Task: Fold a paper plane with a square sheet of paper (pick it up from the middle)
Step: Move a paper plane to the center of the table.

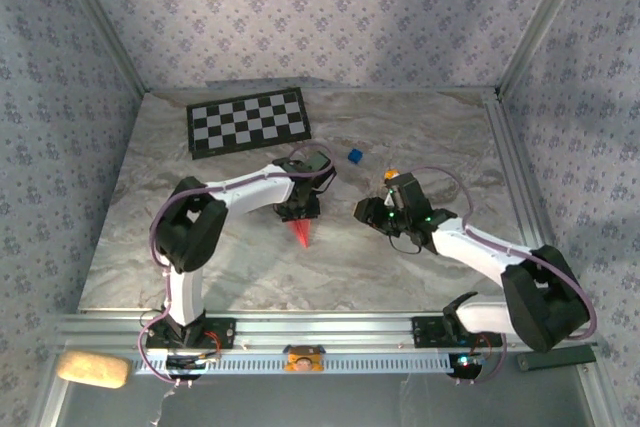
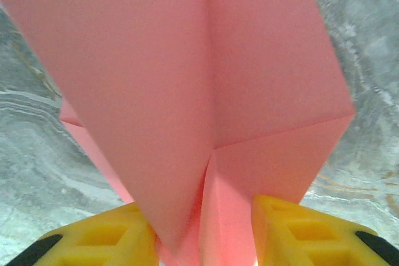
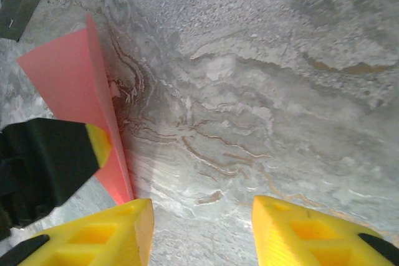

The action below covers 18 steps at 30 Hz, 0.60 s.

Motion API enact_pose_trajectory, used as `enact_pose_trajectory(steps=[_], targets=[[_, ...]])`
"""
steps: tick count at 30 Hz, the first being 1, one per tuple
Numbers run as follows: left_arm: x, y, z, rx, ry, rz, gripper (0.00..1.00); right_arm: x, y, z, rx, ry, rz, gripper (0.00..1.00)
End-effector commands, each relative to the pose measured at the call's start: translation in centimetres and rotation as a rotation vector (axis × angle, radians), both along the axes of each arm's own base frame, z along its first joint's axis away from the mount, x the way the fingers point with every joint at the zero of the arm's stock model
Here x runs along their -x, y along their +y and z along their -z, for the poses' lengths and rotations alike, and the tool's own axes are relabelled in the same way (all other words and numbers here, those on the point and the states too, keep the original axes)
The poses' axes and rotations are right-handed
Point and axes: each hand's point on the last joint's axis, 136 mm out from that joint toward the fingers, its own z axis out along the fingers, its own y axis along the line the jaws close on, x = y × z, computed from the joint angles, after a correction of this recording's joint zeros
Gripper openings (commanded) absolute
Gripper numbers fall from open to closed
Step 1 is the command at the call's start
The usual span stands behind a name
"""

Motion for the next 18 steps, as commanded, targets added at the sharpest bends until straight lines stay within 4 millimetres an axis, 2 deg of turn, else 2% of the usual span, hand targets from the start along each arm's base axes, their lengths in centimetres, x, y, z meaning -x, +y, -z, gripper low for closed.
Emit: enact_pose_trajectory(steps=[1, 6, 9, 16, 18], targets=[[-0.3, 0.5, -3.0, 0.003, -0.071, 0.008, 0.42, 0.4, -2.1, -0.2, 0.082, -0.018, 0.030, 0.49], [-0.4, 0.9, -4.0, -0.004, -0.100, 0.028, 0.42, 0.4, -4.3, -1.4, 0.094, -0.047, 0.083, 0.53], [-0.2, 1.6, -3.6, -0.003, -0.093, 0.010, 0.43, 0.4, -5.0, -1.8, 0.086, -0.057, 0.106, 0.54], [1.0, 2.6, -0.8, 0.109, 0.011, -0.054, 0.45, 0.4, -4.5, -1.8, 0.054, -0.051, 0.101, 0.55], [0.7, 2.2, -0.5, 0.152, -0.002, -0.050, 0.45, 0.3, -4.3, -1.7, 0.049, -0.049, 0.095, 0.55]])
